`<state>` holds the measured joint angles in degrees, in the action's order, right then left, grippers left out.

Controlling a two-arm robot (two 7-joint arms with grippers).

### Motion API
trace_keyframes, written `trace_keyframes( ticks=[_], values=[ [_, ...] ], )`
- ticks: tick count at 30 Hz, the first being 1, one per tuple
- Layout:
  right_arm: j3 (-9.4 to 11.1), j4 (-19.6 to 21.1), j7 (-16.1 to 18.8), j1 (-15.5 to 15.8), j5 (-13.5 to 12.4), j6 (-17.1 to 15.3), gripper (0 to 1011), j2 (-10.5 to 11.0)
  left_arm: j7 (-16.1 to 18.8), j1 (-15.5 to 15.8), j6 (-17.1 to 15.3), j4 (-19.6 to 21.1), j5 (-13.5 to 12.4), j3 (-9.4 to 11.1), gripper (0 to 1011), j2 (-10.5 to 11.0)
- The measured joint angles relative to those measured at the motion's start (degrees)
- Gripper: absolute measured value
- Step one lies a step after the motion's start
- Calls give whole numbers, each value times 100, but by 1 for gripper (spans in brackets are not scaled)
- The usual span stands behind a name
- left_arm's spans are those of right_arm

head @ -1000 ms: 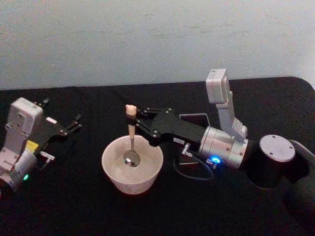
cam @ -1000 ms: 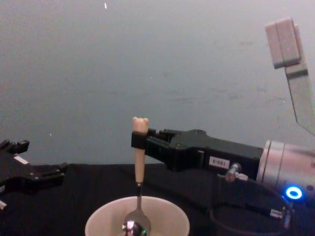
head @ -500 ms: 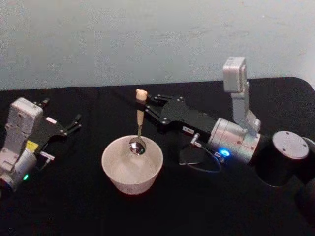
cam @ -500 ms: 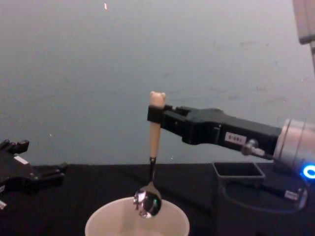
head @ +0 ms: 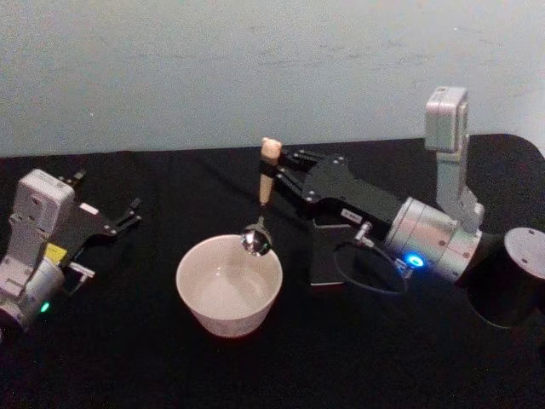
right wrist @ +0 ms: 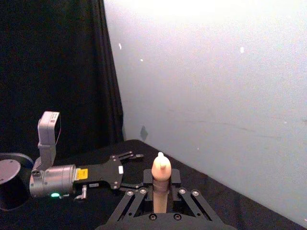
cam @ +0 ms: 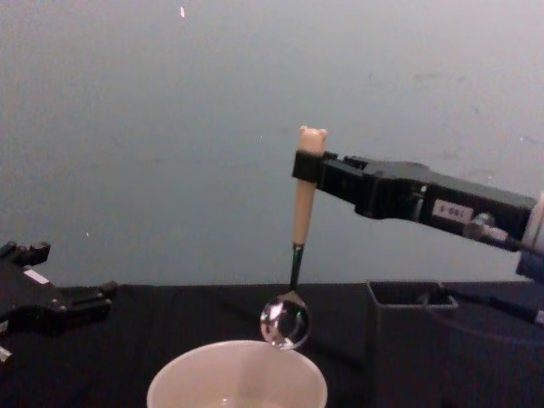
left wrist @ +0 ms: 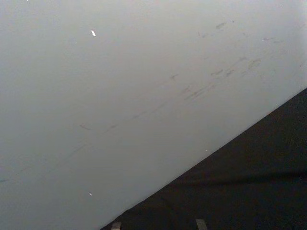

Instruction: Pick up the stirring spoon with one hand, stir inside the cup, then place it back in its original position.

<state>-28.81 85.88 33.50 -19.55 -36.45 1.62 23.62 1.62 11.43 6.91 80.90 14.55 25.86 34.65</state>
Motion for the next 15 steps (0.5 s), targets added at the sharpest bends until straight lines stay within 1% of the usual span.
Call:
trace_keyframes(
  ticks=[15],
  values=[
    [435, 580, -342, 392, -217, 42, 205, 273, 0, 0, 0, 0, 0, 0, 1001, 0]
  ],
)
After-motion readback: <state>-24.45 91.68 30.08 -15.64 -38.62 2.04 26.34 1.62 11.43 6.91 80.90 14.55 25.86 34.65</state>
